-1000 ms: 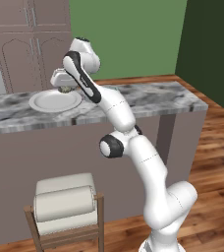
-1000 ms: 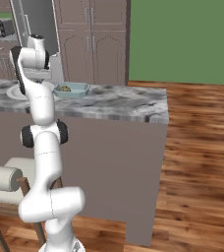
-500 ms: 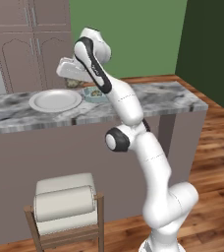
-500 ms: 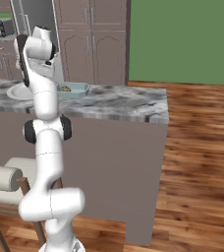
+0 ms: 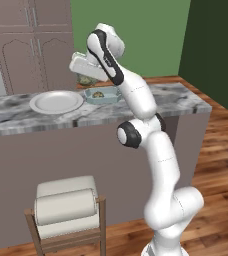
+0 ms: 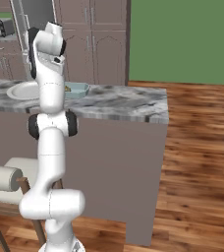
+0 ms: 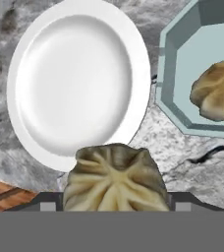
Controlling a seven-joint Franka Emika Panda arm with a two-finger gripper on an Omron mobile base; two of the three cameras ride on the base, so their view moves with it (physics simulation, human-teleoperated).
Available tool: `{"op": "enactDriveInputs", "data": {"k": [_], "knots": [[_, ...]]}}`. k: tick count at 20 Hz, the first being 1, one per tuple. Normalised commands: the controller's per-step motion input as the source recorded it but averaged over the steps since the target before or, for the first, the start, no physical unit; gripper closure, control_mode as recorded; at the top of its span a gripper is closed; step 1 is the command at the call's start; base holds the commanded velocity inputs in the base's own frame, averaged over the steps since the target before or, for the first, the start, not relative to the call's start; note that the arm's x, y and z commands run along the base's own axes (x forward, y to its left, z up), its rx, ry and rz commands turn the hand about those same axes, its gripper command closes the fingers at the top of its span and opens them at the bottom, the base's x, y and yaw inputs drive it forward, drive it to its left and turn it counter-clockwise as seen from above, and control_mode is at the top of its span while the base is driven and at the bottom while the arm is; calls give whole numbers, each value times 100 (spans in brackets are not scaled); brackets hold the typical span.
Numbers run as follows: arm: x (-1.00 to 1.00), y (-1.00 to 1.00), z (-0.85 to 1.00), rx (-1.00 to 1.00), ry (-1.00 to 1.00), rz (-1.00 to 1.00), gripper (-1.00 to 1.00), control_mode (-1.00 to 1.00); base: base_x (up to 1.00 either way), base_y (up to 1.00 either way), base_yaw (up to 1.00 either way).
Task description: Place two dumplings into each of the tupperware containers and then place the containers in the fridge.
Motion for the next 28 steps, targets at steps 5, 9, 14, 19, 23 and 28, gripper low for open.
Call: {"op": "enactDriveInputs", "data": {"k": [5,9,14,19,23,28], "knots": [[32,-46,6,-12,13,-16,100,-100,0,0,0],[16,-38,4,-13,1,-12,100,-100,0,0,0],[4,-37,0,-18,0,-9,100,-100,0,0,0],[5,-34,-2,-16,0,-14,100,-100,0,0,0],[26,-17,0,-2,-15,-2,100,-100,0,0,0],[23,-22,-11,0,-17,0,100,-100,0,0,0]]}}
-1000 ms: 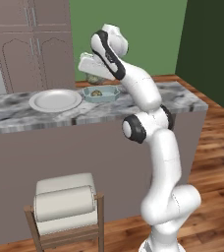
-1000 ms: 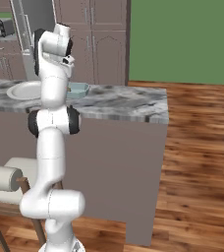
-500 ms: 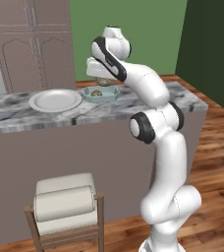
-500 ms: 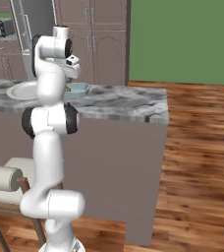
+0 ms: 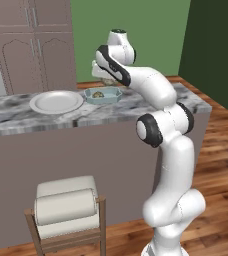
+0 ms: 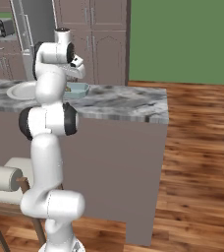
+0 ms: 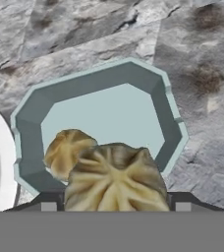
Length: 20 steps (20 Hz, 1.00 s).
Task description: Place two dumplings into each of the tupperware containers and then place the containers in the fridge.
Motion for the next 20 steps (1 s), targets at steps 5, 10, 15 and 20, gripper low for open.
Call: {"op": "enactDriveInputs", "data": {"k": [5,10,15,20], "knots": [[4,-23,-27,-1,-11,0,100,-100,0,0,0],[1,-1,-30,0,-2,0,100,-100,0,0,0],[13,0,-19,0,0,0,100,-100,0,0,0],[23,0,-3,0,0,0,100,-100,0,0,0]]}}
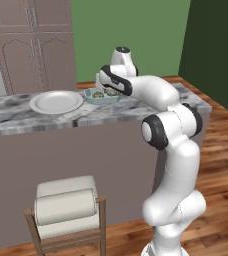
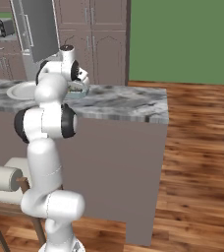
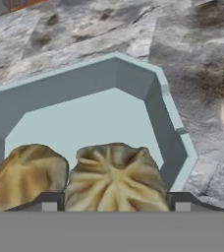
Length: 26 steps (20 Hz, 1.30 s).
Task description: Place two dumplings into each of the tupperware containers and then place the containers in the fridge.
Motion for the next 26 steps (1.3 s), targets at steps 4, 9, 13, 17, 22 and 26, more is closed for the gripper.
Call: {"op": "enactDriveInputs", "data": {"k": [4,9,13,17,22,26], "knots": [[33,0,0,0,0,0,100,-100,0,0,0],[26,0,-1,0,0,0,100,-100,0,0,0],[20,14,0,0,0,0,100,-100,0,0,0],[17,10,-8,0,2,0,100,-100,0,0,0],[18,5,-15,0,3,0,-100,-100,0,0,0],[19,1,-2,0,0,0,-100,-100,0,0,0]]}}
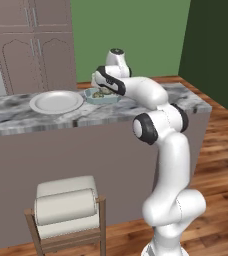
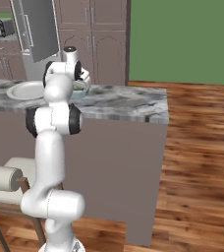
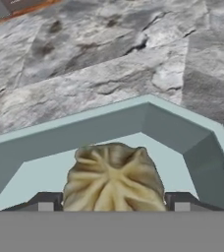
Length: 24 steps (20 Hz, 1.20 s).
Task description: Place two dumplings into each of the tupperware containers and then place the containers in the fridge.
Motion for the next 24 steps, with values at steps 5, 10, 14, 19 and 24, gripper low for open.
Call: {"op": "enactDriveInputs", "data": {"k": [5,10,14,19,24], "knots": [[7,0,0,0,0,0,-100,-100,0,0,0],[3,-4,0,0,0,-1,-100,-100,0,0,0],[-9,-30,0,0,0,-8,-100,-100,0,0,0],[-14,-32,0,0,1,-13,-100,-100,0,0,0],[-7,-10,8,0,0,-5,-100,-100,0,0,0]]}}
